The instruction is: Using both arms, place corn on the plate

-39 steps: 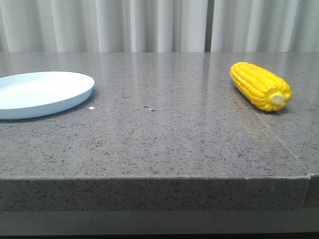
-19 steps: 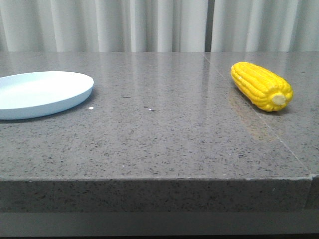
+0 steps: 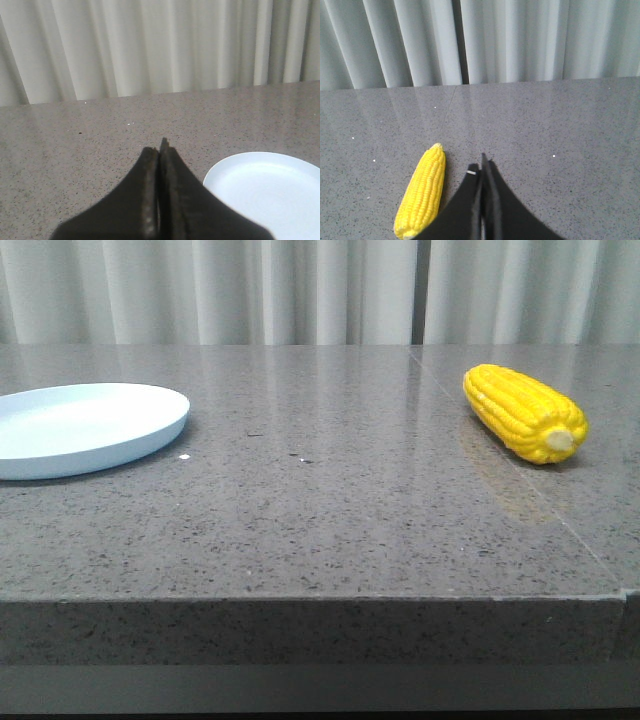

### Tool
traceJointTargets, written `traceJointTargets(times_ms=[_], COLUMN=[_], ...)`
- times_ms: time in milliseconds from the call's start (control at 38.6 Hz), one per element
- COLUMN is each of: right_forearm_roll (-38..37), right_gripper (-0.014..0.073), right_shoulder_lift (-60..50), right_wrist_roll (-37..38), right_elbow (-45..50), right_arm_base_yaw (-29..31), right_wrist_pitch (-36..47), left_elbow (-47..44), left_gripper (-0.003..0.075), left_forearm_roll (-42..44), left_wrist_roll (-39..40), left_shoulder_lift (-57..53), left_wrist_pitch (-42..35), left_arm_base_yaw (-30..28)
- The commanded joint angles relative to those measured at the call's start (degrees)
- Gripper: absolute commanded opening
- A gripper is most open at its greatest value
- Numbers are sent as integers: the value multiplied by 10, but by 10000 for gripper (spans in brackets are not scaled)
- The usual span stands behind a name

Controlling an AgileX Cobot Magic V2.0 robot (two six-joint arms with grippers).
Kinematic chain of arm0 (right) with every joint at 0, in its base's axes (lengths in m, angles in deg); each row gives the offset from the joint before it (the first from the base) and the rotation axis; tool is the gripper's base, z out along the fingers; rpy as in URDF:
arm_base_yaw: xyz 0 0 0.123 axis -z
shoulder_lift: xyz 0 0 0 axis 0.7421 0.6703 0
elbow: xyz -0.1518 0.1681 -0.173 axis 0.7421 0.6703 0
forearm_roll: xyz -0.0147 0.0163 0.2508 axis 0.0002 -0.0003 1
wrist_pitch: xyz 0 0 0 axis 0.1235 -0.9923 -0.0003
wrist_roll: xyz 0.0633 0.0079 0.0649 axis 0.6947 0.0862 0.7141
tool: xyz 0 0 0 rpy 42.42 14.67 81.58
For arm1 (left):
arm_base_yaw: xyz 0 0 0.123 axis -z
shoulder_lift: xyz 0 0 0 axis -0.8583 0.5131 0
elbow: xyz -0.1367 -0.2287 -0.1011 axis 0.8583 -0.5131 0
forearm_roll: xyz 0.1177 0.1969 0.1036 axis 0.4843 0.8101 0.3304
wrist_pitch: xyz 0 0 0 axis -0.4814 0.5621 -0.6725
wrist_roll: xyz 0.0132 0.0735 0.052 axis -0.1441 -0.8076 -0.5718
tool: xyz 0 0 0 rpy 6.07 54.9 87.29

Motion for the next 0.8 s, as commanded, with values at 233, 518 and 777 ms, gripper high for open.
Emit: traceJointTargets(times_ms=[233, 518, 777], right_forearm_roll=[3, 3, 3], right_gripper=[358, 644, 644], right_shoulder_lift=[9, 9, 9], right_wrist_roll=[-5, -5, -5], right_elbow=[-22, -22, -22], right_arm_base_yaw=[4, 4, 4], right_wrist_pitch=[34, 36, 36], left_elbow=[22, 22, 22], left_gripper=[265, 690, 616], left_forearm_roll=[1, -30, -44], left_wrist_roll=[1, 1, 1], left_shoulder_lift=[5, 5, 5], left_wrist_pitch=[-62, -62, -71], left_arm_base_yaw=[-2, -2, -2])
